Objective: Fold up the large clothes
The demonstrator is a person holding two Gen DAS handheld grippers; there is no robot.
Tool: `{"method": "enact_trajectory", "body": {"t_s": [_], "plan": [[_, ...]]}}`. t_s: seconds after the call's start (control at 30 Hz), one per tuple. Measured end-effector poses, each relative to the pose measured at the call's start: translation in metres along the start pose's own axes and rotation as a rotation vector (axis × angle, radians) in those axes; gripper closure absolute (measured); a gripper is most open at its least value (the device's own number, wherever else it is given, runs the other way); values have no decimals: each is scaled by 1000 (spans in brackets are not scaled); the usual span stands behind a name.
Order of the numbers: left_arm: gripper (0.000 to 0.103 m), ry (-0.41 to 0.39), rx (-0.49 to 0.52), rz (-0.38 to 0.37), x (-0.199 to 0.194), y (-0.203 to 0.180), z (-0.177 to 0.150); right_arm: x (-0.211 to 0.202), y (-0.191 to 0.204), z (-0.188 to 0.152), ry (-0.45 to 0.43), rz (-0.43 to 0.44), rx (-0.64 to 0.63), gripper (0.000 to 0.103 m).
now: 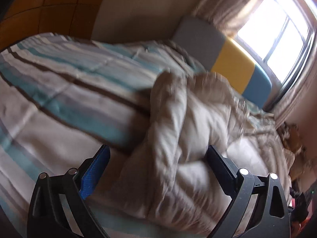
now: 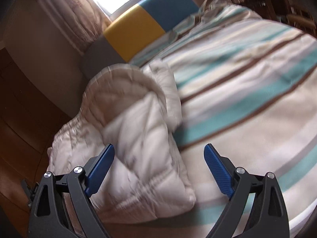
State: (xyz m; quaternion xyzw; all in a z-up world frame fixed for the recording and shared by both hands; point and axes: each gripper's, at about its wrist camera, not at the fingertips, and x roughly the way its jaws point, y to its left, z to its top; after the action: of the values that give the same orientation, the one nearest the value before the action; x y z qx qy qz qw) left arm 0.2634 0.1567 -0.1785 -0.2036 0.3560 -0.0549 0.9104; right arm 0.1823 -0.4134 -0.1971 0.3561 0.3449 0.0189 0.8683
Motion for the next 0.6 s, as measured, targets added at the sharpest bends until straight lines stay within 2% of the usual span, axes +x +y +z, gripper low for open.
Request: {"method": "enact_trajectory", "body": {"t_s": [0.07, 0.1, 0.13, 0.2, 0.27, 0.3, 0.37, 0.6], "plan": [[8, 20, 6, 16, 8, -2, -6, 9, 3, -5, 14, 15, 6, 16], [14, 51, 15, 8, 14, -4, -8, 13, 9, -6, 25, -1, -13, 27], [22, 69, 25, 3, 18, -5, -8, 14, 13, -7, 30, -23, -23, 29], [33, 71, 56, 26, 17, -11, -10, 16, 17, -8, 42, -39, -39, 48], [45, 90, 78, 14, 13, -15, -14, 10, 17, -10, 46, -37, -43, 57], [47, 97, 93, 9, 10, -16, -17, 7, 16, -11, 49, -33, -44, 61], [54, 104, 121, -4, 3, -18, -22, -2, 16, -15, 48, -32, -57, 66], [55, 126, 150, -53, -33, -14, -51, -33, 9, -23, 58, -32, -109, 69]]}}
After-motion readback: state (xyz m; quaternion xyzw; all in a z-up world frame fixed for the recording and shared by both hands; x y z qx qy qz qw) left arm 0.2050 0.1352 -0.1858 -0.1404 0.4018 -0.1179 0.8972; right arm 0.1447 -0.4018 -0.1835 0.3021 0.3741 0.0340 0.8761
